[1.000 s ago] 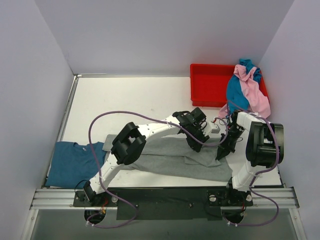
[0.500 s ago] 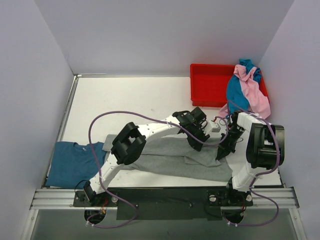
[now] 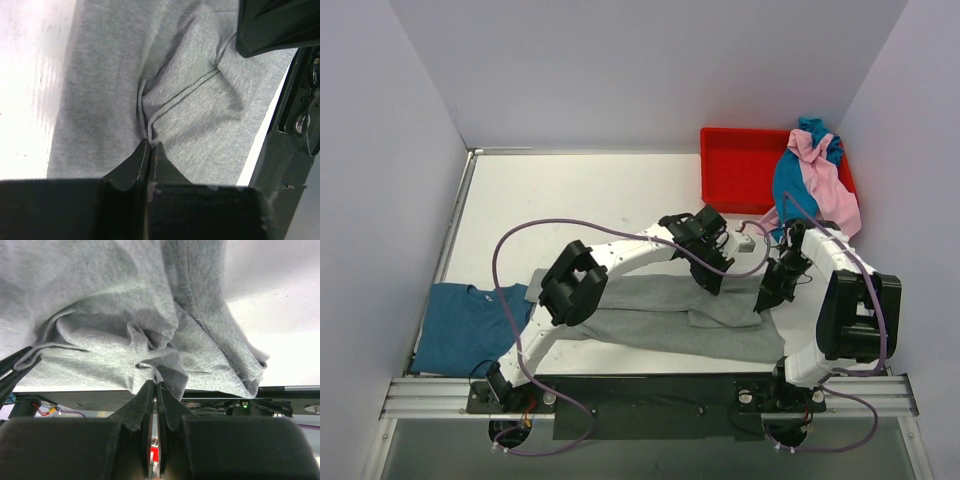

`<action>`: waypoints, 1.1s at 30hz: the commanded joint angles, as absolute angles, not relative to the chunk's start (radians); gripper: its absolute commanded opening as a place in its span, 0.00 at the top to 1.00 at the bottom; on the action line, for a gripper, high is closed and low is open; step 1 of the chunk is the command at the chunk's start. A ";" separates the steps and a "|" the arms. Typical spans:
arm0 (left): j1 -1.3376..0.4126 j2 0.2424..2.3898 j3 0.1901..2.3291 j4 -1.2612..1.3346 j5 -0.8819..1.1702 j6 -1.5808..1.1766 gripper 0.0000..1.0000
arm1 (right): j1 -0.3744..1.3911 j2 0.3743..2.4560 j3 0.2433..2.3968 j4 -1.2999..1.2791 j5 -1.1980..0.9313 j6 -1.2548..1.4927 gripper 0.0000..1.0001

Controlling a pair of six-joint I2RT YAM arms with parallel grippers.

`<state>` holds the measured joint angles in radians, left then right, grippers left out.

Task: Fold and stack the t-shirts
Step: Fold the other side of the tshirt into a rectangle

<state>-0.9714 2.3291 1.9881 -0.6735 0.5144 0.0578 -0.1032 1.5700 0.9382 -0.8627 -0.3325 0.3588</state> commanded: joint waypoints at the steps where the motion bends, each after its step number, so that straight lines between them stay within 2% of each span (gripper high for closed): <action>1: -0.921 2.211 1.959 -0.655 0.561 0.006 1.00 | -0.100 1.497 0.962 -0.884 -0.368 0.354 1.00; 6: -0.884 2.163 1.890 -0.621 0.512 -0.123 1.00 | -0.100 1.506 1.011 -0.821 -0.385 0.370 1.00; 14: -0.858 2.140 1.772 -0.516 0.594 -0.106 1.00 | -0.100 1.500 0.956 -0.812 -0.414 0.380 1.00; 21: -0.811 2.118 1.648 -0.394 0.543 -0.202 1.00 | -0.101 1.489 0.971 -0.652 -0.416 0.416 1.00; 32: -0.831 2.125 1.614 -0.364 0.522 -0.192 1.00 | -0.106 1.534 0.934 -0.606 -0.402 0.425 1.00; 33: -0.836 2.126 1.617 -0.365 0.531 -0.183 1.00 | -0.107 1.543 0.937 -0.612 -0.400 0.422 0.97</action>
